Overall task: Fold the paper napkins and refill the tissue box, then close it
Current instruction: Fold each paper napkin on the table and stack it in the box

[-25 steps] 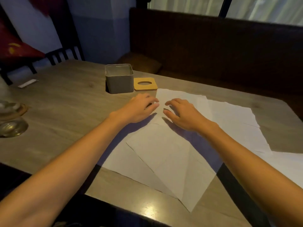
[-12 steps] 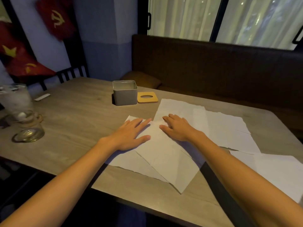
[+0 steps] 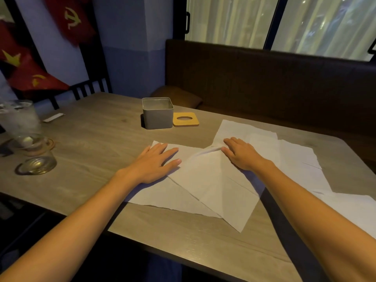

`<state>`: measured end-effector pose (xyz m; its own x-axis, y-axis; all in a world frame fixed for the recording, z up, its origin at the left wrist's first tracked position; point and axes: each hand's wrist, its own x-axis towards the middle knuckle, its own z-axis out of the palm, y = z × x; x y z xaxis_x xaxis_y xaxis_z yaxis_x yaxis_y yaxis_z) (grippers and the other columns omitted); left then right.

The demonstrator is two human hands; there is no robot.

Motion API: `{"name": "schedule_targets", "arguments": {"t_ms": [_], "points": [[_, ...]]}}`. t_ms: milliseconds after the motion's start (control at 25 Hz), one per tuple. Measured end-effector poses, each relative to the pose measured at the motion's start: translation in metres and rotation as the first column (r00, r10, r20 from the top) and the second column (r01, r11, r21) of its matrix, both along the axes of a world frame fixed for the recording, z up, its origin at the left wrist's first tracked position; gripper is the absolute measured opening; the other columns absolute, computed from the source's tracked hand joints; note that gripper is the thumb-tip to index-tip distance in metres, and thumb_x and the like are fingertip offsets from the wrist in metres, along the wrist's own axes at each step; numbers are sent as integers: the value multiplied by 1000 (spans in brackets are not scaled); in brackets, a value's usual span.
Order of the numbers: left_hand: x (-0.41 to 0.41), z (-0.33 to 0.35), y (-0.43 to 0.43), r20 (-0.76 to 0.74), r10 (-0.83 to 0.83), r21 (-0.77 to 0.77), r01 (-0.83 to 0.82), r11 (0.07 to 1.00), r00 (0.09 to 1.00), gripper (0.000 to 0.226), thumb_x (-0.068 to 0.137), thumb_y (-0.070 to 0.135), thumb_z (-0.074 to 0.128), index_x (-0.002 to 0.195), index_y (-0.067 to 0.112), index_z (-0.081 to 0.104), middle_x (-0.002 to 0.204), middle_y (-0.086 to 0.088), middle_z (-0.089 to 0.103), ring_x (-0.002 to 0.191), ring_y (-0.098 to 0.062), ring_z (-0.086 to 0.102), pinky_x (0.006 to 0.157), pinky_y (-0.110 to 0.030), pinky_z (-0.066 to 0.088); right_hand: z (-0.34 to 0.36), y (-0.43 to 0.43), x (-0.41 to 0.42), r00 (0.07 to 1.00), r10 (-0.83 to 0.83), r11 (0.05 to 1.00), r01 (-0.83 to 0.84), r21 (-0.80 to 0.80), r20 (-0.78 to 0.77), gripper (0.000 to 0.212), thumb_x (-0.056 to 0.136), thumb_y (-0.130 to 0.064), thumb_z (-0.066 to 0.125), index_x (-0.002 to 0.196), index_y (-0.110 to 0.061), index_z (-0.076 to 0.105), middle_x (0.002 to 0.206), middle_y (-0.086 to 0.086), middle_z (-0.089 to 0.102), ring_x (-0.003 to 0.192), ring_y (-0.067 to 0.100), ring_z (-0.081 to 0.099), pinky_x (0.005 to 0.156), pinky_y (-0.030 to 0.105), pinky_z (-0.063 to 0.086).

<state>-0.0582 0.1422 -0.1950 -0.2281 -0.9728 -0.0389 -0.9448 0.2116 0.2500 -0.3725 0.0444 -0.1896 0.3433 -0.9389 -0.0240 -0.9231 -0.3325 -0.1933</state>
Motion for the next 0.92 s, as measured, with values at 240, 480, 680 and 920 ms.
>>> {"name": "schedule_targets", "arguments": {"t_ms": [240,480,680,920], "points": [[18,-2,1,111,97,-22,-96,995,989,68,95,72,14,157,43,17,168,2,12,154,-27,10,124,-54,3,24,17,35,978,204,975,-198,-105,47,55,97,-15,57,148,-19,37,152,7,39,136,28,40,112,42,37],[30,-1,7,161,149,-26,-147,989,976,70,94,73,14,158,44,12,169,0,8,155,-28,4,122,-56,3,8,47,86,929,369,929,-370,-10,-30,57,103,-53,29,154,-27,29,162,1,26,148,24,24,120,42,22],[51,8,20,219,191,22,-201,979,957,68,97,69,15,159,42,8,169,0,4,155,-27,1,122,-59,3,11,36,58,958,283,959,-283,5,-40,58,104,-51,27,156,-27,23,163,1,24,148,24,23,121,41,16],[89,17,27,194,269,42,-281,959,944,72,94,74,26,157,39,20,165,-1,21,150,-29,21,121,-56,19,28,20,57,962,251,964,-258,58,104,51,93,-19,53,143,-19,44,146,6,47,132,27,45,110,43,38]]}}
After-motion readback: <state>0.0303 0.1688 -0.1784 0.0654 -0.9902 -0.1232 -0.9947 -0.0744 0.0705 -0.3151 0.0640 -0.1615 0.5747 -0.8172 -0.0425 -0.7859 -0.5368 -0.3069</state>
